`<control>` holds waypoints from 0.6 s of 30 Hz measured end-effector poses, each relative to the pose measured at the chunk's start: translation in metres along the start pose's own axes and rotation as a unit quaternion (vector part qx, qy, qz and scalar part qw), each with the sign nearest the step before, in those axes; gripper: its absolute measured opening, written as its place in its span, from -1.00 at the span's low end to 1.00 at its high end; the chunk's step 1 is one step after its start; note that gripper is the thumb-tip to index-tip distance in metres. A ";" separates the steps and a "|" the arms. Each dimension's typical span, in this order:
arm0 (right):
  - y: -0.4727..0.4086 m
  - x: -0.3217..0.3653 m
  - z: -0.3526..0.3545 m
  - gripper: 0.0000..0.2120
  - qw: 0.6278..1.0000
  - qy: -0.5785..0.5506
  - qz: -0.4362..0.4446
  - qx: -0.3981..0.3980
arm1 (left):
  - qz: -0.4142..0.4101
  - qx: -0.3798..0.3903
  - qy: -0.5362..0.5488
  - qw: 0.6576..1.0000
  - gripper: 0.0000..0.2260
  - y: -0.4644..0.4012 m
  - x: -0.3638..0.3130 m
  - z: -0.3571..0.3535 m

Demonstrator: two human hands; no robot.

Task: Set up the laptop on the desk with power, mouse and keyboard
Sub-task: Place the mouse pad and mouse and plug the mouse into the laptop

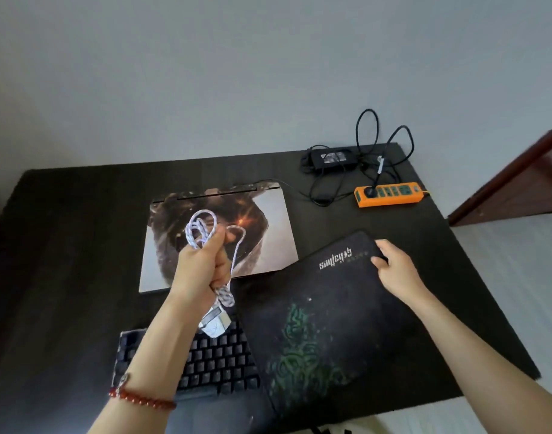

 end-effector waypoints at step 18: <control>-0.150 -0.152 0.094 -0.67 0.982 -0.039 -0.158 -0.092 | 0.117 0.054 0.020 0.992 -0.76 -0.039 0.085 -0.208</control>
Point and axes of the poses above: each hand's wrist, its own y-axis away from the middle knuckle, its own z-axis out of the back of the hand, x = y × z, the point moved 4 cm from there along -y, towards the middle knuckle, and after that the axes turned 14 degrees about -z, right-handed, at the moved point
